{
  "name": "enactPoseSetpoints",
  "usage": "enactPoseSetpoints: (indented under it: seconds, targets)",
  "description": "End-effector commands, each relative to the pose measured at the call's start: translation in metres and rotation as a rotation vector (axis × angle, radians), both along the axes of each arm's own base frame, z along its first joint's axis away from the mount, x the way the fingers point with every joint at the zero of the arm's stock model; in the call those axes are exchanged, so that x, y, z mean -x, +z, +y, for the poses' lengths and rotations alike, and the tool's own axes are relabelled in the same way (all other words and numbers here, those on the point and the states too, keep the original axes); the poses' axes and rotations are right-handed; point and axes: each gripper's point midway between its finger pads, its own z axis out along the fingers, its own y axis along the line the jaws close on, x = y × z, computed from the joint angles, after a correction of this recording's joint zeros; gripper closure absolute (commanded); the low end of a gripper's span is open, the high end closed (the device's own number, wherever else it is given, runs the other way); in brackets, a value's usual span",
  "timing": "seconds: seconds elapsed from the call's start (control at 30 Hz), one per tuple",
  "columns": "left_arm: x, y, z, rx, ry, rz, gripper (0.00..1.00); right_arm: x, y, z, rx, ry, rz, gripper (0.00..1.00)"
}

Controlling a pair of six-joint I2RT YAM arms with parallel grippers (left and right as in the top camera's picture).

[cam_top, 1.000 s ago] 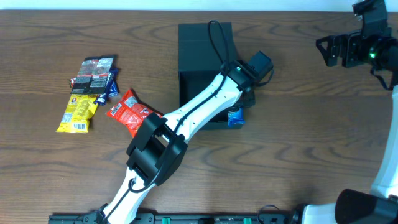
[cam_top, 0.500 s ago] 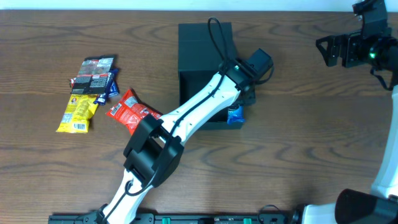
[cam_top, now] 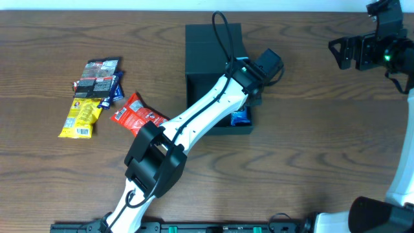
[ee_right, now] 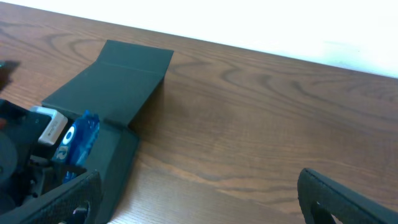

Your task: Pack container

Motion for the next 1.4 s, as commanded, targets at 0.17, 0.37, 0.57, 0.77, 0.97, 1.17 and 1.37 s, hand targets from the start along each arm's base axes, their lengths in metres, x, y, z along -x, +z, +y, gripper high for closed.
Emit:
enactPoseSetpoints:
  seconds: [0.17, 0.37, 0.57, 0.77, 0.97, 1.17, 1.37]
  targets:
    - [-0.005, 0.007, 0.007, 0.002, 0.034, -0.04, 0.43, 0.0, -0.001, -0.001, -0.005, 0.01, 0.0, 0.01]
    - [-0.007, 0.008, 0.003, 0.017, 0.026, -0.047, 0.11, 0.0, -0.001, -0.001, -0.006, 0.009, 0.001, 0.01]
    - [-0.009, 0.015, 0.007, 0.008, -0.02, -0.058, 0.23, 0.0, -0.001, -0.001, -0.006, 0.009, 0.001, 0.01]
    - [-0.015, 0.004, 0.038, -0.056, 0.009, -0.015, 0.94, 0.0, -0.001, -0.001, -0.005, 0.009, 0.001, 0.01]
    - [-0.003, -0.056, 0.056, -0.009, 0.026, 0.112, 0.94, 0.0, -0.001, -0.001, -0.005, 0.009, 0.001, 0.01]
    - [-0.001, -0.081, 0.042, 0.104, 0.006, 0.13, 0.94, 0.0, -0.001, -0.001, -0.006, 0.01, 0.001, 0.01]
    - [0.001, -0.082, 0.024, 0.191, -0.03, 0.146, 0.94, 0.0, -0.001, -0.001, -0.005, 0.009, 0.001, 0.01]
